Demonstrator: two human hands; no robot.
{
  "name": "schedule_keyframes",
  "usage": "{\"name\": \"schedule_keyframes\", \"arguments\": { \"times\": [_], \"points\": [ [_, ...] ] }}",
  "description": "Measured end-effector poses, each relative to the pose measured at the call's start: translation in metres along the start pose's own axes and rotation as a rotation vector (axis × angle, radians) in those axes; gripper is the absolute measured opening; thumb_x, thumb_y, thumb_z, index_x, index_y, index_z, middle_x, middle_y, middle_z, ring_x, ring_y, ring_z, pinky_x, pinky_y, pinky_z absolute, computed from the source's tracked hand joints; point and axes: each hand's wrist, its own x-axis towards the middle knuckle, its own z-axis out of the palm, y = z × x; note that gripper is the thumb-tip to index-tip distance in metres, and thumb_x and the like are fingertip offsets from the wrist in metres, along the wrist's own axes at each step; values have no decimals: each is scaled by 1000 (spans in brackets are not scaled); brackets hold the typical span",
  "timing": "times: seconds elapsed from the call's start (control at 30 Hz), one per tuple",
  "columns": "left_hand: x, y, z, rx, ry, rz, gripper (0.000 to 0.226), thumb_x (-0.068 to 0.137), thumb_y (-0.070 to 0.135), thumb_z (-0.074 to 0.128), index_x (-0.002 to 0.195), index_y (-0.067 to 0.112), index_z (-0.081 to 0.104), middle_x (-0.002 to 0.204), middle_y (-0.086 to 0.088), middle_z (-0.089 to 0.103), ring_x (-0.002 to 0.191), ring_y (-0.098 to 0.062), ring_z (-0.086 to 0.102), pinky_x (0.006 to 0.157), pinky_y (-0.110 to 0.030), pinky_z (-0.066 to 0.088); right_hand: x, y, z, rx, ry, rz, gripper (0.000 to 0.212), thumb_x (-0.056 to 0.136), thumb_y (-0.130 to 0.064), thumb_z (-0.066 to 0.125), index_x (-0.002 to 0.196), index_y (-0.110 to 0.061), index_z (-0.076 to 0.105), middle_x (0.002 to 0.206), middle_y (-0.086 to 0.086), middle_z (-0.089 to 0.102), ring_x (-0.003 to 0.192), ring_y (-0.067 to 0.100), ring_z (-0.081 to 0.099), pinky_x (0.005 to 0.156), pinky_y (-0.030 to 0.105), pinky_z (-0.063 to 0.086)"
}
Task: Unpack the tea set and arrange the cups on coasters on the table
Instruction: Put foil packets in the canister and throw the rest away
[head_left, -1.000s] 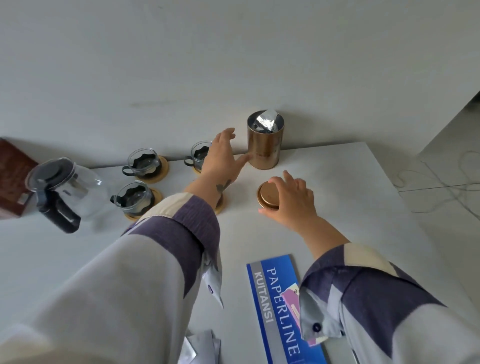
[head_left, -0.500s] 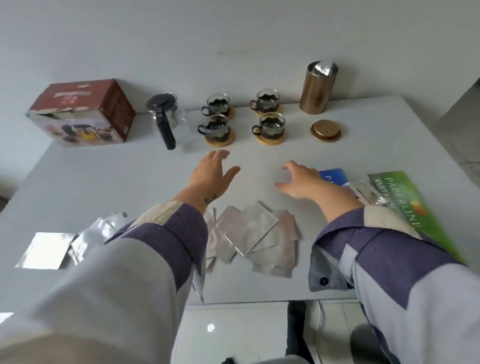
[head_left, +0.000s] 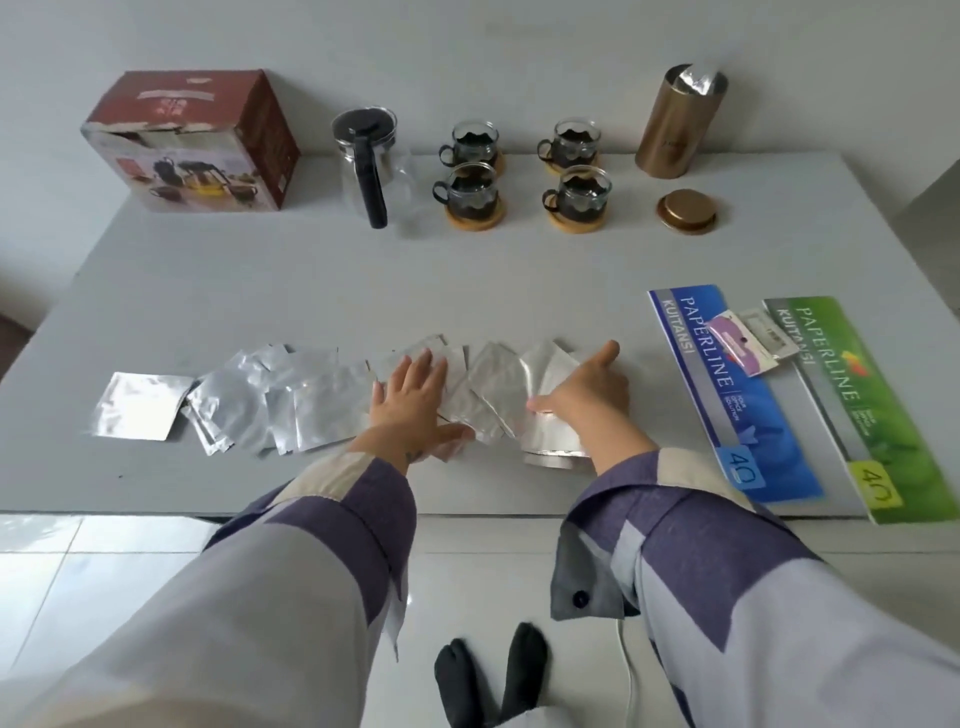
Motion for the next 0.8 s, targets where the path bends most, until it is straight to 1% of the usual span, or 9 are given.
{"name": "schedule_keyframes", "arguments": {
  "times": [0.1, 0.2, 0.33, 0.43, 0.57, 0.63, 0.7, 0.73, 0.8],
  "points": [
    [-1, 0, -2, -22, -1, 9, 105, 76, 66, 57, 150, 27, -7, 158, 7, -13, 145, -19, -14, 117, -49, -1, -4, -7, -3, 48, -101, 35, 83, 62, -23, 86, 122, -8, 31, 121, 12, 57, 107, 32, 59, 84, 39, 52],
    [-5, 1, -4, -48, -3, 10, 103, 78, 64, 57, 150, 26, -5, 158, 8, -14, 144, -18, -16, 117, -48, -3, -5, -7, -6, -9, -142, -46, 61, 66, -26, 83, 117, -8, 54, 117, 8, 63, 106, 28, 62, 86, 36, 53],
    [-7, 3, -7, -53, -18, 13, 104, 78, 63, 58, 150, 24, -7, 158, 6, -15, 144, -19, -17, 117, -50, -3, -6, -11, -8, -137, -74, -152, 55, 76, -26, 74, 123, -9, 52, 124, 8, 58, 117, 27, 54, 94, 34, 47],
    [-8, 4, -7, -56, -32, 13, 106, 78, 63, 59, 150, 23, -9, 157, 6, -17, 144, -20, -18, 116, -50, -3, -3, -15, -15, -15, -148, -149, 51, 76, -12, 75, 121, -3, 53, 122, 10, 61, 112, 28, 59, 84, 29, 47],
    [-9, 4, -7, -69, -38, 7, 102, 80, 61, 57, 149, 25, -9, 157, 7, -18, 144, -19, -19, 116, -50, -4, 3, -24, -42, 104, -156, -204, 59, 73, -9, 76, 125, -2, 50, 122, 10, 59, 111, 31, 58, 79, 32, 47],
    [-10, 5, -8, -67, -36, 0, 102, 80, 60, 58, 149, 25, -9, 157, 7, -17, 144, -19, -18, 116, -49, -4, 5, -34, -60, 257, -196, -202, 60, 72, -7, 78, 125, 0, 49, 120, 11, 60, 110, 32, 58, 80, 33, 48],
    [-10, 7, -8, -64, -35, -10, 101, 81, 59, 58, 149, 25, -8, 157, 7, -17, 144, -19, -17, 116, -49, -3, 4, -44, -73, 402, -241, -202, 52, 71, -4, 78, 117, 1, 54, 113, 13, 63, 102, 32, 62, 84, 39, 52],
    [-11, 7, -8, -61, -35, -12, 101, 81, 59, 58, 149, 25, -8, 157, 7, -17, 144, -19, -17, 116, -49, -3, 3, -48, -76, 462, -267, -209, 45, 71, -3, 78, 110, -1, 55, 108, 14, 65, 94, 31, 65, 79, 40, 56],
    [-11, 7, -9, -58, -36, -11, 102, 81, 60, 57, 150, 23, -8, 158, 6, -16, 144, -19, -16, 116, -50, -2, -3, -53, -74, 590, -334, -223, 36, 71, -1, 77, 99, -8, 55, 102, 14, 66, 74, 25, 66, 54, 32, 57]
  ]
}}
